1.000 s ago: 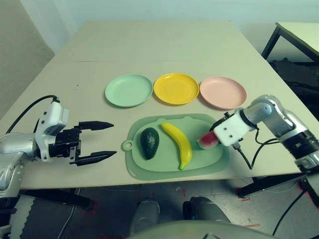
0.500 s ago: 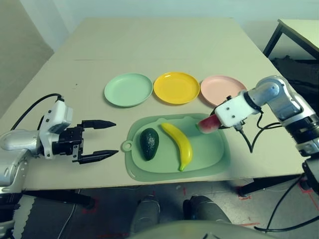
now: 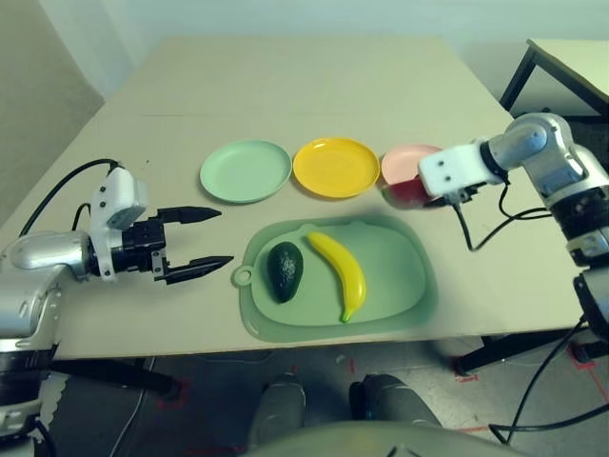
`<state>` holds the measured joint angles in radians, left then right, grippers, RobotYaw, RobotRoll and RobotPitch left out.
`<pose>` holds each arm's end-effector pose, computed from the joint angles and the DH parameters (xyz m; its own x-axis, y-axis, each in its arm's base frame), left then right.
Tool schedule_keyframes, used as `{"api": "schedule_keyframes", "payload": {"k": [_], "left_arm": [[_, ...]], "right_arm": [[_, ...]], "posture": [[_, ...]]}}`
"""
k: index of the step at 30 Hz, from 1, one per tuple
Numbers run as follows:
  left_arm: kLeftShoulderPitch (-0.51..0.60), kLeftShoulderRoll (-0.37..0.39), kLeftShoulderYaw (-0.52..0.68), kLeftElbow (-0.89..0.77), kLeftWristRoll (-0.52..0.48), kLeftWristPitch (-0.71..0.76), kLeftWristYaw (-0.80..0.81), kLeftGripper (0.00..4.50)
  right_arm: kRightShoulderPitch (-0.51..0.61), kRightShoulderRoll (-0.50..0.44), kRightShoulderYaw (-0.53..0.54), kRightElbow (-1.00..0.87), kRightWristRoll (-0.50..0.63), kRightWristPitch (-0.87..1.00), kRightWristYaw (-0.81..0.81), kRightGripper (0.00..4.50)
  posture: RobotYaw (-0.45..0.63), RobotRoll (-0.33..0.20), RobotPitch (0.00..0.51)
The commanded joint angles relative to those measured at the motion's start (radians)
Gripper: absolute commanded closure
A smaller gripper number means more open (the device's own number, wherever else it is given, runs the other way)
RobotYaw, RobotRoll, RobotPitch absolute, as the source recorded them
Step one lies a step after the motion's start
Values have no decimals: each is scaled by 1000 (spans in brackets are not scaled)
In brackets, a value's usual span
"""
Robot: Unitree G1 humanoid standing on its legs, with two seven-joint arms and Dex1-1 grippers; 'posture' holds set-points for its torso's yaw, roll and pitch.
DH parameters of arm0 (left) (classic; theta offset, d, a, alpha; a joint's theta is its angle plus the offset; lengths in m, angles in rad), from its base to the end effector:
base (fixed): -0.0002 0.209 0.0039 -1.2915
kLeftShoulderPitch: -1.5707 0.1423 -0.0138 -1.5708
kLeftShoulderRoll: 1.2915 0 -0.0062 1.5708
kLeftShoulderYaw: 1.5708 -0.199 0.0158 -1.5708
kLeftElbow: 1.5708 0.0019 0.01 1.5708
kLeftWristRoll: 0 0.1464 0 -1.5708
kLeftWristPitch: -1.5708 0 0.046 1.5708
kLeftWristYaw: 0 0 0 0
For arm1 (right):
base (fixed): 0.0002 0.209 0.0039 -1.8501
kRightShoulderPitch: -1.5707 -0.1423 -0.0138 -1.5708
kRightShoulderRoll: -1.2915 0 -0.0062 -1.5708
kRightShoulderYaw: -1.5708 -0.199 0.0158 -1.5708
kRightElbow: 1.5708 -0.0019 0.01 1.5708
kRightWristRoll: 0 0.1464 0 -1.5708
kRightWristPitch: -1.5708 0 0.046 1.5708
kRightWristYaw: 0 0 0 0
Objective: Place the fruits into color-matched plates.
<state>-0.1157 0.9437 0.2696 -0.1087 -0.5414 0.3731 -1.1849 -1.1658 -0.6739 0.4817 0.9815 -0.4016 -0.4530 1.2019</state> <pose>0.2196 0.3301 0.1835 0.5423 -0.7784 -0.3163 0.8399 0.5126 0.1785 0.3777 -0.2259 0.2316 0.4511 0.3964 -0.7996 -0.7848 -0.2506 -0.5669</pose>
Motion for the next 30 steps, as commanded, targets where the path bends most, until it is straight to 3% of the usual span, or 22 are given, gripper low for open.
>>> {"api": "schedule_keyframes", "payload": {"k": [1, 9, 21, 27, 28, 30], "left_arm": [[1, 0, 5, -33, -1, 32, 33, 0], [57, 22, 23, -69, 4, 30, 28, 0], [116, 29, 52, -103, -1, 27, 36, 0], [121, 26, 50, -107, 1, 23, 37, 0], [119, 26, 47, -104, 2, 21, 37, 0], [112, 25, 41, -100, 5, 18, 36, 0]], "right_arm": [[-58, 30, 41, 152, -88, -43, -103, 2384], [-97, 83, 131, 330, -262, -45, -333, 2384], [-85, 133, 152, 383, -343, -9, -451, 2384], [-85, 128, 147, 384, -351, -12, -458, 237], [-86, 127, 147, 384, -352, -12, -458, 21], [-89, 122, 148, 384, -354, -15, -460, 21]], "posture": [[90, 0, 60], [105, 0, 67], [139, 0, 76], [130, 0, 76], [130, 0, 76], [130, 0, 76]]}}
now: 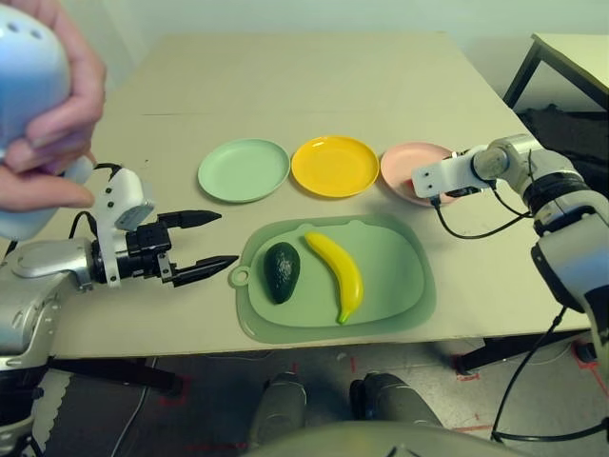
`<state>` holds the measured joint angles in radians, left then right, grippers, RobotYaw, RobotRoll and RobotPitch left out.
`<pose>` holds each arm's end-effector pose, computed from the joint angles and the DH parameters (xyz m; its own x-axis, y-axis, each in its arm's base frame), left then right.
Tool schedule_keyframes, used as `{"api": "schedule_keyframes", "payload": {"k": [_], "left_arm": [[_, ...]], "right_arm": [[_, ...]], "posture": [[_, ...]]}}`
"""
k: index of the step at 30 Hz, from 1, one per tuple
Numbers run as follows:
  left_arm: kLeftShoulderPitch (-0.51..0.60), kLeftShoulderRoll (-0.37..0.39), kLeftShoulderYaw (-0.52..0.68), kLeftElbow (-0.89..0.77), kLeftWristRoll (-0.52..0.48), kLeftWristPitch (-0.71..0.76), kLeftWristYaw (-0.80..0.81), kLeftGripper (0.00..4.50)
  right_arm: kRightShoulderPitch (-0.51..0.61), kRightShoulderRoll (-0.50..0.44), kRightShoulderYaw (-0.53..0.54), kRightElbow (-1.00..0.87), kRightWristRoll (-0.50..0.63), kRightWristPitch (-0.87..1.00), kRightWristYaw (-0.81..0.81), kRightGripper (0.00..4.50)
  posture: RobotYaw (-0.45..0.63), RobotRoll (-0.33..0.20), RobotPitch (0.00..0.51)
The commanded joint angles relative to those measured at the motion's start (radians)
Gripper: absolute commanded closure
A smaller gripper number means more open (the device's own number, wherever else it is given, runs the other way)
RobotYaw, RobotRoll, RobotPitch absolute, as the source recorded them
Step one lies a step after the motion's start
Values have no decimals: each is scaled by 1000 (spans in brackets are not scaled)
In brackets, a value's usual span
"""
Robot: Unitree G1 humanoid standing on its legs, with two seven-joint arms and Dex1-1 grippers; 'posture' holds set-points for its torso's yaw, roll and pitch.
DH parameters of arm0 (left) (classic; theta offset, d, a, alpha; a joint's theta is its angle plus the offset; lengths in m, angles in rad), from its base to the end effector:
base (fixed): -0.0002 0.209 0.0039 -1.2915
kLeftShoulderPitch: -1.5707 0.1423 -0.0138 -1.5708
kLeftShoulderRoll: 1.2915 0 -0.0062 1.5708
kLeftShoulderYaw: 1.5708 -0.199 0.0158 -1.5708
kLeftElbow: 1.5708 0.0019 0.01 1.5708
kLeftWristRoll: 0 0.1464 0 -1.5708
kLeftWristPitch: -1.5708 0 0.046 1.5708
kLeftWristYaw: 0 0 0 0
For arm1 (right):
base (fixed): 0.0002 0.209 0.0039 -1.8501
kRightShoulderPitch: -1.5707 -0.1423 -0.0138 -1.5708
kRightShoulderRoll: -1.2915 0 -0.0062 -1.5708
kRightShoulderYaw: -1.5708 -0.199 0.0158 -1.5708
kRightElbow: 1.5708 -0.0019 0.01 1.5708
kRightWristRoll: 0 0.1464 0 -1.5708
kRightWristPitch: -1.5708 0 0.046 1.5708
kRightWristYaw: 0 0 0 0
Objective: Place the fruits into color-matched plates.
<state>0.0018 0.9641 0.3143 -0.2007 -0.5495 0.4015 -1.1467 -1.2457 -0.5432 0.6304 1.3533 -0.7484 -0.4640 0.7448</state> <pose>0.2018 0.3294 0.1800 0.5546 -0.7481 -0.3644 0.8293 0.5330 0.1680 0.3889 -0.2189 0.1832 0.6094 0.1300 -0.7821 -0.7327 -0.2846 -0.6182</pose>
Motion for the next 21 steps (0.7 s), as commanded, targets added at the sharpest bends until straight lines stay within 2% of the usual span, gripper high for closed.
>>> {"api": "schedule_keyframes", "payload": {"k": [1, 6, 13, 17, 21], "left_arm": [[-10, 5, -7, -5, 14, -13, -3, 0], [-26, 7, -19, 10, 24, -27, -10, 0], [-35, 11, -19, 34, 36, -46, -28, 0], [-53, 12, -29, 59, 46, -63, -46, 0], [-71, 10, -35, 86, 57, -77, -57, 0]], "right_arm": [[-13, -13, 0, 12, -9, -8, -4, 21], [-51, -58, -8, 3, -8, -47, 25, 21], [-94, -166, -136, -48, 153, -100, 345, 21], [-56, -204, -264, -166, 348, -35, 614, 21], [107, -233, -391, -491, 546, 218, 738, 21]], "posture": [[130, 0, 76], [117, 0, 68], [107, 0, 63], [86, 0, 58], [76, 0, 58]]}}
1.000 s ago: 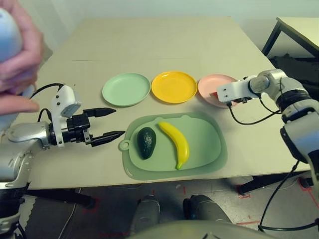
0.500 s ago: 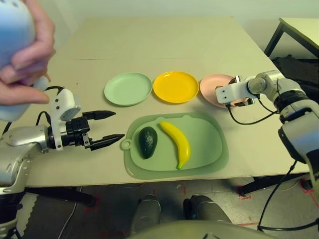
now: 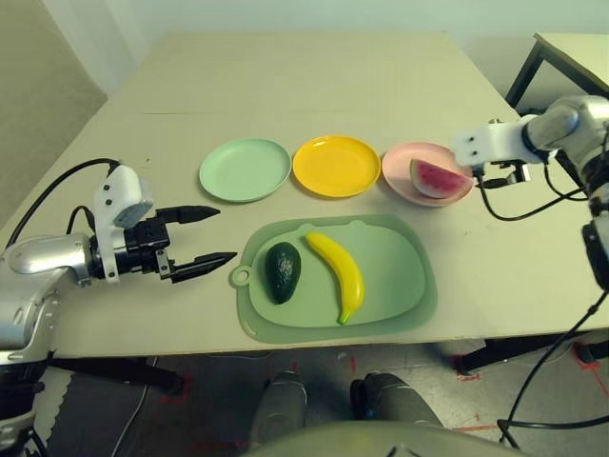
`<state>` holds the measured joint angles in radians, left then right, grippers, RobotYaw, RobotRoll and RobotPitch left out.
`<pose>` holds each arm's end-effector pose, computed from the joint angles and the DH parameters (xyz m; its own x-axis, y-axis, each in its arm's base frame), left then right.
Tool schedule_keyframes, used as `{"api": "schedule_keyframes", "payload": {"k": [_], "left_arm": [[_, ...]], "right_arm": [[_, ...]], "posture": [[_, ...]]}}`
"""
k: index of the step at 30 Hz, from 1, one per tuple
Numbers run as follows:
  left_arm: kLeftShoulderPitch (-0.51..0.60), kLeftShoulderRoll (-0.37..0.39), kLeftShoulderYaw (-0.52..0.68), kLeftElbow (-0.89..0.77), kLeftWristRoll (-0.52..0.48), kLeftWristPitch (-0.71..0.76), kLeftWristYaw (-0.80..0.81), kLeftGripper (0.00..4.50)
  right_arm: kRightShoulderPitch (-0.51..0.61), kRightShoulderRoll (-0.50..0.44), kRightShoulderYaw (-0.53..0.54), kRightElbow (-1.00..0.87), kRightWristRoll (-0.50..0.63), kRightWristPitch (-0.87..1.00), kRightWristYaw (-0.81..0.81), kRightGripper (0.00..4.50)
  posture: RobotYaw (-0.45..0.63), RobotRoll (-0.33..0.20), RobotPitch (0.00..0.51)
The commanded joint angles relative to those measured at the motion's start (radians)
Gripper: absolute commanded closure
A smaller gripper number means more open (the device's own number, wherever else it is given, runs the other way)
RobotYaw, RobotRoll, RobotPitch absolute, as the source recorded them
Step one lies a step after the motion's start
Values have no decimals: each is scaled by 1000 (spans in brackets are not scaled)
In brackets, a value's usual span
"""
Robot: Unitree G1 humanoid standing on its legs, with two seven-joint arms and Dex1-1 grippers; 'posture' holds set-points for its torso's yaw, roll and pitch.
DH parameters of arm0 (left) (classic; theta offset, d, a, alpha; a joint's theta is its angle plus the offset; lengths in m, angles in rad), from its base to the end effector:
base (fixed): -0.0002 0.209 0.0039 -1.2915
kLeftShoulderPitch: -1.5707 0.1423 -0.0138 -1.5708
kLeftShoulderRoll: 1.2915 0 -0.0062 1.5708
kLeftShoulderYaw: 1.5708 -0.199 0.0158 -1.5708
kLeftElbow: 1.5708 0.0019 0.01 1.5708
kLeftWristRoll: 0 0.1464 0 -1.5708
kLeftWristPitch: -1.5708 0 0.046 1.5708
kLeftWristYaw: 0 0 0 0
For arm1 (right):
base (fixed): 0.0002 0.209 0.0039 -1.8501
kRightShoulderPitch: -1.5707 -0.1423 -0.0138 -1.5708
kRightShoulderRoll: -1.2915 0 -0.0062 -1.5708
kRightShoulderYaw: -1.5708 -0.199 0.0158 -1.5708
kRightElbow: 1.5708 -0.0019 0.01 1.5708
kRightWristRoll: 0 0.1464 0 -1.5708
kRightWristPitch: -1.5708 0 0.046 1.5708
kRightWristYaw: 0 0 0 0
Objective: Place the fruits into color-matched plates.
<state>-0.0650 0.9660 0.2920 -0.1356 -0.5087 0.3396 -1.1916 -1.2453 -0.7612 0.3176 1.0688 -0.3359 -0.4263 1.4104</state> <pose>0.2116 0.3329 0.1857 0.5474 -0.7551 -0.3607 0.8368 0.5007 0.2217 0.3681 -0.2717 0.2758 0.4450 0.4435 -0.7780 -0.8395 -0.0961 -0.5349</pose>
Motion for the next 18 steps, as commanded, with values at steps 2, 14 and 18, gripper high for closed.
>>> {"api": "schedule_keyframes", "payload": {"k": [2, 14, 18], "left_arm": [[-5, 8, -12, 30, 19, -21, -14, 0], [14, 9, -6, 23, 14, -22, -19, 0], [33, 8, 3, 7, 9, -18, -14, 0]], "right_arm": [[231, 0, -158, -447, 236, 442, 48, 21], [679, 91, -373, -1161, 576, 941, -204, 21], [764, 115, -437, -1296, 697, 1017, -266, 21]], "posture": [[73, 0, 58], [86, 0, 64], [86, 0, 64]]}}
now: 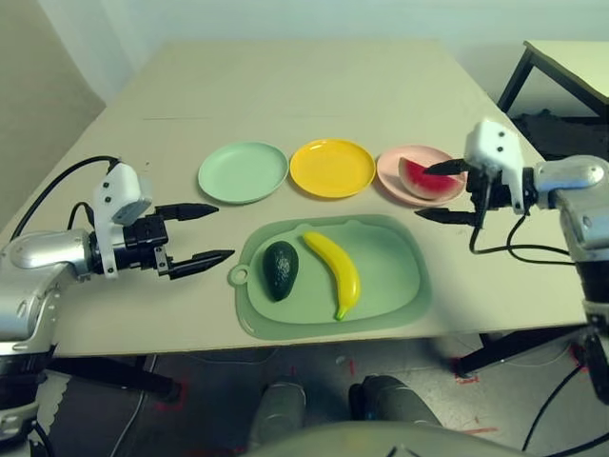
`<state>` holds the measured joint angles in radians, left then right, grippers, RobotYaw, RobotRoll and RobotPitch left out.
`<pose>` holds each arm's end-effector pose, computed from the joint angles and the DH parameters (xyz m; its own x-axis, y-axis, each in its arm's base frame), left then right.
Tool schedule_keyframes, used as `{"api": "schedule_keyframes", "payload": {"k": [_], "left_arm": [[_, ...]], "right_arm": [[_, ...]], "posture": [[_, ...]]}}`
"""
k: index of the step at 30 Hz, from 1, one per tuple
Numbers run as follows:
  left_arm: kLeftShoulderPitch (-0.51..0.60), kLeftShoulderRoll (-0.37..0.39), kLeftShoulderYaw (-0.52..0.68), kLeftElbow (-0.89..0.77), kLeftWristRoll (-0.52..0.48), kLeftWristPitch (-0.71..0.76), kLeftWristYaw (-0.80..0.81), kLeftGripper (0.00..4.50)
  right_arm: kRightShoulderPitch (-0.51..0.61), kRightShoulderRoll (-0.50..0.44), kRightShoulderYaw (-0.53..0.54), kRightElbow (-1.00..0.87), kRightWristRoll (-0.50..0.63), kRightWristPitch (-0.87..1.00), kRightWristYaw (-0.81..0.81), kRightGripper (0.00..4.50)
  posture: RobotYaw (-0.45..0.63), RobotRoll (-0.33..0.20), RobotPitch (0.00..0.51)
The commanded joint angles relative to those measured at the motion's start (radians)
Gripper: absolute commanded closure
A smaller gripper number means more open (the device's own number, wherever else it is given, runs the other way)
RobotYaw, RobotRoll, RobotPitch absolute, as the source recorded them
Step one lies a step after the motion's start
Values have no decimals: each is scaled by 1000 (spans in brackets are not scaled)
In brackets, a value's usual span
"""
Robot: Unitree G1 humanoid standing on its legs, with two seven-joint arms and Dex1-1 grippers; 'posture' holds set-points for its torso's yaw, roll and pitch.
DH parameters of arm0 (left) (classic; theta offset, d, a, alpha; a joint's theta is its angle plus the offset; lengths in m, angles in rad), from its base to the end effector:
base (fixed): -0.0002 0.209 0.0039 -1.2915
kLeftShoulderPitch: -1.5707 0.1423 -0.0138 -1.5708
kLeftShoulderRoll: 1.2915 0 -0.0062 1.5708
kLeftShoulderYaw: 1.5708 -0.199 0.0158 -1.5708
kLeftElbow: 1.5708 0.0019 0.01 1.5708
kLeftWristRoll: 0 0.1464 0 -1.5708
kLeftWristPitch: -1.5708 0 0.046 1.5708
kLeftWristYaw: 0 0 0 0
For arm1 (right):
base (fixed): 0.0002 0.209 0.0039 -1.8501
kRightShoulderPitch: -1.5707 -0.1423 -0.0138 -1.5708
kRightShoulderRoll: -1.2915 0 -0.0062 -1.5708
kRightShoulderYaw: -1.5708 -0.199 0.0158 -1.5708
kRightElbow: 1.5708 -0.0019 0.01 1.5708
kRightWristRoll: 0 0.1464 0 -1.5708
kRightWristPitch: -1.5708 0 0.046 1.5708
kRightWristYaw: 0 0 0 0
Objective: Place the fruits into color-matched plates.
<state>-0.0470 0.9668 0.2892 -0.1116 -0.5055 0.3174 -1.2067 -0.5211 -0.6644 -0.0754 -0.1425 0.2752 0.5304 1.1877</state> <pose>0.2099 0.3371 0.1802 0.5403 -0.7549 -0.3717 0.8409 0.5007 0.2054 0.2792 -0.2450 0.2074 0.4475 0.8546 -0.2635 -0.8824 0.3740 -0.2856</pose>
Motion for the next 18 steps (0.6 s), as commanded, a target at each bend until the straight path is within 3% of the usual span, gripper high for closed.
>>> {"api": "schedule_keyframes", "payload": {"k": [1, 5, 11, 16, 18], "left_arm": [[19, 6, 7, -20, 5, 4, 3, 0], [29, -1, 4, -35, 0, 5, 11, 0], [15, -6, -14, -37, -4, 8, 9, 0], [9, 3, -11, -26, -2, 7, -1, 0], [14, 9, -5, -21, 0, 4, -8, 0]], "right_arm": [[56, 27, -59, -114, 117, 83, -65, 21], [226, 91, -115, -308, 268, 160, -153, 21], [497, 116, -125, -302, 266, -75, -103, 21], [500, 40, -67, -277, 179, -158, -120, 21], [441, -24, -15, -310, 140, -99, -143, 21]], "posture": [[86, 0, 64], [86, 0, 64], [80, 0, 64], [80, 0, 65], [74, 0, 65]]}}
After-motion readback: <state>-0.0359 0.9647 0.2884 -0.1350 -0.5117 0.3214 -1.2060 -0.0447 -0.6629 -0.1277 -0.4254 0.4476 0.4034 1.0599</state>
